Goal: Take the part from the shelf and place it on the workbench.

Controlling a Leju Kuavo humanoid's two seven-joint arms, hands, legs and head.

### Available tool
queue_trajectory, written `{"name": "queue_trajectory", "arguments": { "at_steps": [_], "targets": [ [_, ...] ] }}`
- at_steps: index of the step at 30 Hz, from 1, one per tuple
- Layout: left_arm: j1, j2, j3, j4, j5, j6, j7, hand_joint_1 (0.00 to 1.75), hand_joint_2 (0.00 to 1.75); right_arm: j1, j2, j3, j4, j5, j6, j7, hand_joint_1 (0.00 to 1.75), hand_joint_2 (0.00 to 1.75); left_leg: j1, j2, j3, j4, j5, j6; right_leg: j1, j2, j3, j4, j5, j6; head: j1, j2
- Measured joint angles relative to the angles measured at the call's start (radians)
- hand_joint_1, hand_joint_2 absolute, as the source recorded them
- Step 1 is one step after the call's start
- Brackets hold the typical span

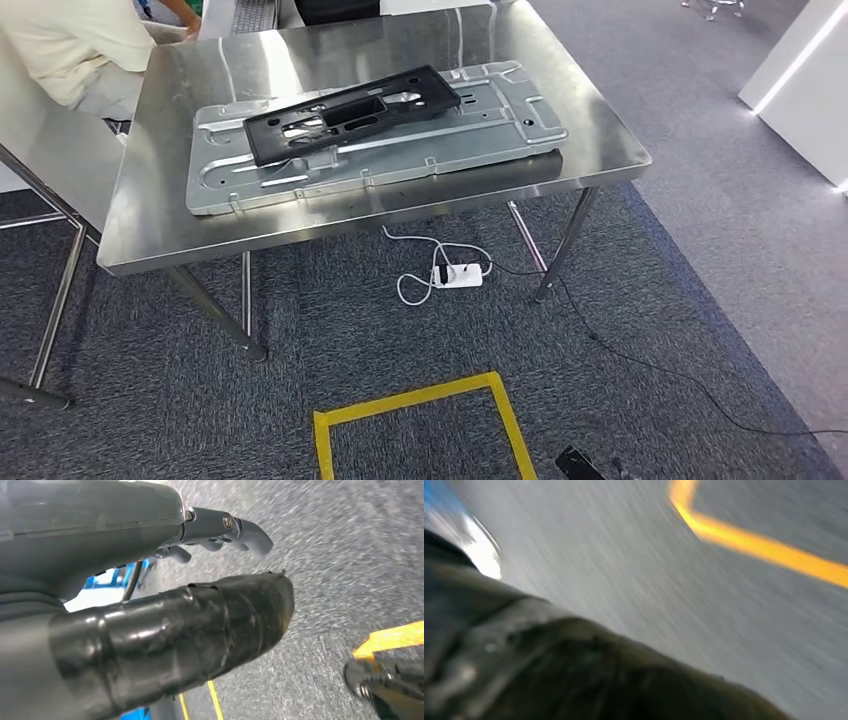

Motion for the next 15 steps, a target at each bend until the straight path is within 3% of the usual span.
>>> {"name": "queue_trajectory", "arguments": {
  "at_steps": [3, 4, 5, 7, 8, 9, 10, 11, 12, 13, 15],
  "targets": [
    [-0.006, -0.002, -0.01, 0.0, 0.004, 0.002, -0.004, 0.0, 0.0, -0.039, 0.058, -0.088, 0.16, -0.076, 0.042, 0.069, 0.0, 0.0, 0.001, 0.02, -0.004, -0.035, 0.026, 0.004, -0.003, 0.017, -0.01, -0.014, 0.025, 0.018, -0.001, 0.0],
    [-0.009, -0.004, -0.012, 0.0, 0.007, 0.004, -0.005, 0.0, 0.0, -0.048, 0.076, -0.114, 0.197, -0.09, 0.048, 0.078, 0.0, 0.0, 0.004, 0.033, -0.011, -0.045, 0.041, 0.008, -0.001, 0.01, -0.016, -0.004, 0.005, 0.022, -0.001, 0.0],
    [-0.009, -0.006, -0.013, 0.0, 0.009, 0.005, -0.005, 0.0, 0.0, -0.056, 0.094, -0.138, 0.229, -0.098, 0.054, 0.083, 0.0, 0.0, 0.009, 0.048, -0.021, -0.052, 0.057, 0.011, 0.0, -0.004, -0.026, 0.024, -0.037, 0.026, 0.0, 0.0],
    [-0.007, -0.008, -0.013, 0.0, 0.012, 0.006, -0.004, 0.0, 0.0, -0.075, 0.125, -0.176, 0.278, -0.101, 0.062, 0.088, 0.0, 0.0, 0.01, 0.077, -0.049, -0.051, 0.079, 0.014, -0.009, -0.034, -0.05, 0.134, -0.145, 0.036, 0.0, 0.0],
    [-0.006, -0.01, -0.013, 0.0, 0.012, 0.006, 0.0, 0.0, 0.0, -0.083, 0.138, -0.186, 0.296, -0.094, 0.071, 0.09, 0.0, 0.0, 0.01, 0.092, -0.064, -0.044, 0.087, 0.011, -0.015, -0.041, -0.058, 0.196, -0.176, 0.043, 0.0, 0.0],
    [-0.007, -0.011, -0.013, 0.0, 0.013, 0.005, 0.006, 0.0, 0.0, -0.09, 0.148, -0.193, 0.311, -0.082, 0.081, 0.094, 0.0, 0.0, 0.011, 0.106, -0.083, -0.035, 0.095, 0.007, -0.021, -0.045, -0.058, 0.244, -0.18, 0.051, 0.0, 0.0],
    [-0.009, -0.013, -0.013, 0.0, 0.013, 0.002, 0.014, 0.0, 0.0, -0.097, 0.16, -0.196, 0.323, -0.066, 0.093, 0.099, 0.0, 0.0, 0.013, 0.118, -0.103, -0.023, 0.102, 0.002, -0.028, -0.049, -0.046, 0.267, -0.16, 0.059, 0.0, 0.0],
    [-0.013, -0.015, -0.013, 0.0, 0.013, -0.001, 0.021, 0.0, 0.0, -0.102, 0.171, -0.196, 0.331, -0.051, 0.105, 0.103, 0.0, 0.0, 0.017, 0.13, -0.125, -0.009, 0.108, -0.004, -0.035, -0.054, -0.016, 0.256, -0.129, 0.067, 0.0, 0.0],
    [-0.017, -0.016, -0.013, 0.0, 0.013, -0.004, 0.026, 0.0, 0.0, -0.108, 0.181, -0.196, 0.337, -0.039, 0.112, 0.106, 0.0, 0.0, 0.02, 0.14, -0.146, 0.007, 0.112, -0.01, -0.041, -0.065, 0.03, 0.211, -0.107, 0.075, 0.0, 0.0],
    [-0.019, -0.017, -0.013, 0.0, 0.013, -0.006, 0.029, 0.0, 0.0, -0.115, 0.193, -0.196, 0.342, -0.032, 0.116, 0.107, 0.0, 0.0, 0.022, 0.148, -0.166, 0.023, 0.116, -0.017, -0.042, -0.083, 0.085, 0.142, -0.11, 0.083, 0.001, 0.0],
    [-0.023, -0.019, -0.014, 0.0, 0.014, -0.006, 0.033, 0.0, 0.0, -0.127, 0.209, -0.196, 0.349, -0.022, 0.122, 0.106, 0.0, 0.0, 0.022, 0.164, -0.187, 0.046, 0.123, -0.033, -0.036, -0.11, 0.155, 0.033, -0.148, 0.078, 0.0, 0.0]
  ]
}}
